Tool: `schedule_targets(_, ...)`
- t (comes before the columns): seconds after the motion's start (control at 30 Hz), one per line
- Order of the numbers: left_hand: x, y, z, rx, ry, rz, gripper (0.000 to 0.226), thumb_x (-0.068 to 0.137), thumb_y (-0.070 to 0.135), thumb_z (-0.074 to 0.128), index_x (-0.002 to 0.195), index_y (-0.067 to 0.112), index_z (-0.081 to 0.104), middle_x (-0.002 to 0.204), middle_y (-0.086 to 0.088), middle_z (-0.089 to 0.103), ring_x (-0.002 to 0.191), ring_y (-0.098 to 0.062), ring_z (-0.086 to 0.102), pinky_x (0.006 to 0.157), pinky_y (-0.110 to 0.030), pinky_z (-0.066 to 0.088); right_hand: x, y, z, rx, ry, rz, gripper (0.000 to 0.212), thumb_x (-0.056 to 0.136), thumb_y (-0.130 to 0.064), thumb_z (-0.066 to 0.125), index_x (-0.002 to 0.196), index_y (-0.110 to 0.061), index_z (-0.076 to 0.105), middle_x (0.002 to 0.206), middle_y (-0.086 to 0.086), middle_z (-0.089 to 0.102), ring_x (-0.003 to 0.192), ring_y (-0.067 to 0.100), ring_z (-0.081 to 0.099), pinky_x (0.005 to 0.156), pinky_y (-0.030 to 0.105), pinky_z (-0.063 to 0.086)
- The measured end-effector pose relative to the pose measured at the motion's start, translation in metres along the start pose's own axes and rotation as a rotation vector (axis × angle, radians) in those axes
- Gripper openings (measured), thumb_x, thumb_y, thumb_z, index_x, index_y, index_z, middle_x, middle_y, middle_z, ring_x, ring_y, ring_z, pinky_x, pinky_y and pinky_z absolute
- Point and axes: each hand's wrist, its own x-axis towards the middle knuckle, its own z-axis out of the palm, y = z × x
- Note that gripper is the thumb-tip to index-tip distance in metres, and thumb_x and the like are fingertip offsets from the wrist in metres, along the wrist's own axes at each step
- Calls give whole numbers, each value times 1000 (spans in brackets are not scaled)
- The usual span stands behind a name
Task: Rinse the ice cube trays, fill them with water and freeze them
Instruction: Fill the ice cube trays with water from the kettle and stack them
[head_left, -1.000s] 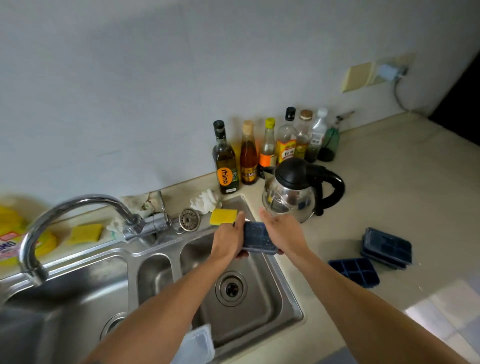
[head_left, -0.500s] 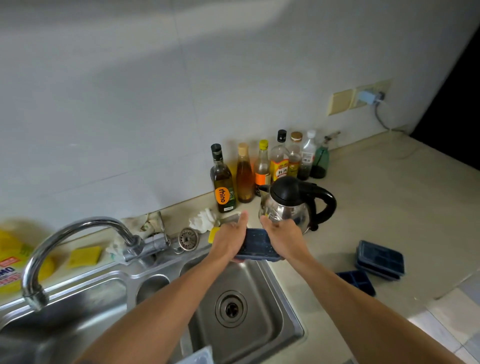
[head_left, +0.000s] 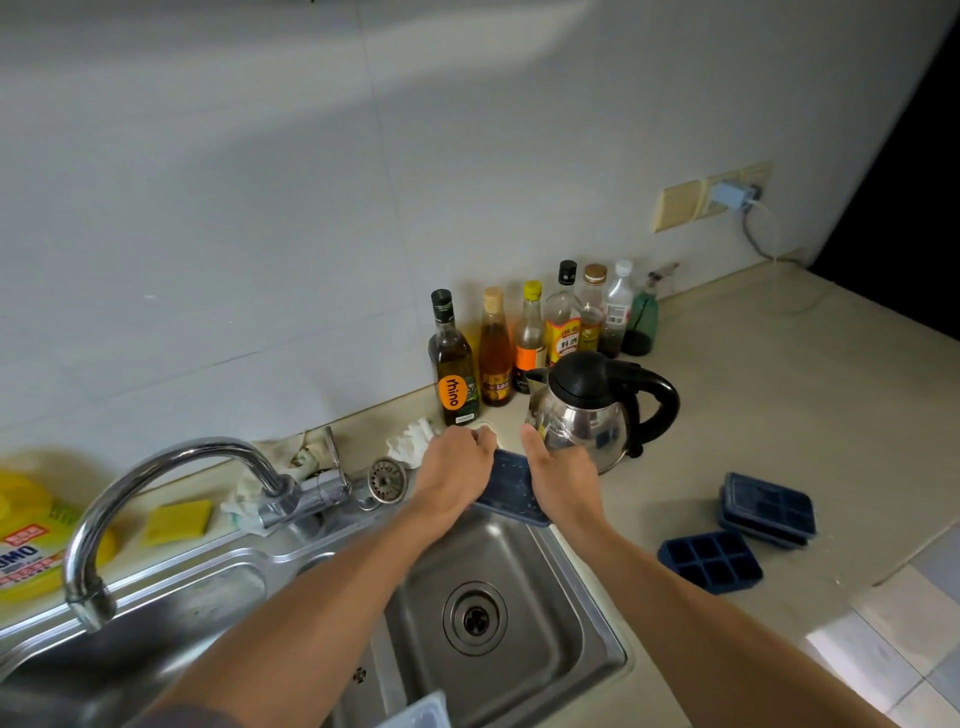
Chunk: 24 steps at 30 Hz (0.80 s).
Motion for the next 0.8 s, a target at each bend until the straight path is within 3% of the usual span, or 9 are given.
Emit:
schedule_targets(0.1,-4,-8,-6,-54,-11,18,21,101,14,53,120,7,56,105,-16,65,93,-30,68,81,-38,59,-8,-4,1,59,-74,40,54,100,-59,45,78,-12,61,78,14,71,73,23,71,68,35,57)
schedule_targets(0.17,-2,-18,-12,-41,-7,82,21,102,24,53,113,8,60,100,-12,67,89,-25,69,77,-34,59,-14,-3,-3,68,-232,6,57,100,-60,46,85,-9,67,82,13,74,71,20,73,63,30,60)
schedule_targets(0.3,6,-33,-25,-10,-6,172,45,98,61,45,75,25,59,74,2,65,69,-13,65,63,-24,52,-22,-1,-14,-4,-569,-149,22,102,-38,59,96,-19,71,84,-3,70,69,5,67,64,21,57)
schedule_targets(0.43,1,-30,-42,4,26,272,50,84,81,41,75,33,54,79,12,65,72,-6,63,65,-24,52,-21,-8,-11,-15,-642,-191,18,99,-25,64,110,-13,71,100,3,73,80,13,67,68,21,54)
schedule_targets(0.5,-4,-31,-49,-74,58,231,58,78,88,35,82,35,56,83,15,65,75,-3,63,66,-23,52,-21,-11,-6,24,-621,-184,16,99,-27,65,105,-14,72,97,5,74,79,16,67,71,26,55)
schedule_targets(0.57,-10,-36,-52,-226,126,135,60,82,86,37,97,33,59,88,17,65,81,-4,64,71,-29,57,-21,-11,1,103,-540,-139,15,99,-27,65,95,-14,71,93,9,74,77,18,66,75,34,55)
schedule_targets(0.63,-17,-46,-49,-333,163,76,51,89,74,48,112,29,55,98,13,64,86,-6,64,75,-31,58,-23,-10,7,236,-481,-101,16,100,-25,64,96,-11,70,94,10,73,80,19,67,75,34,55)
schedule_targets(0.7,-24,-54,-44,-483,82,76,40,94,58,58,117,26,54,104,7,65,90,-7,65,74,-30,59,-24,-14,11,388,-464,-87,15,101,-20,62,104,-7,69,104,11,73,92,22,70,77,32,54)
schedule_targets(0.8,-31,-61,-44,-752,-16,134,32,98,36,63,122,15,61,109,2,73,98,-14,72,77,-30,62,-24,-24,15,463,-437,-129,22,101,-16,62,119,-4,67,116,13,73,110,28,70,94,42,57)
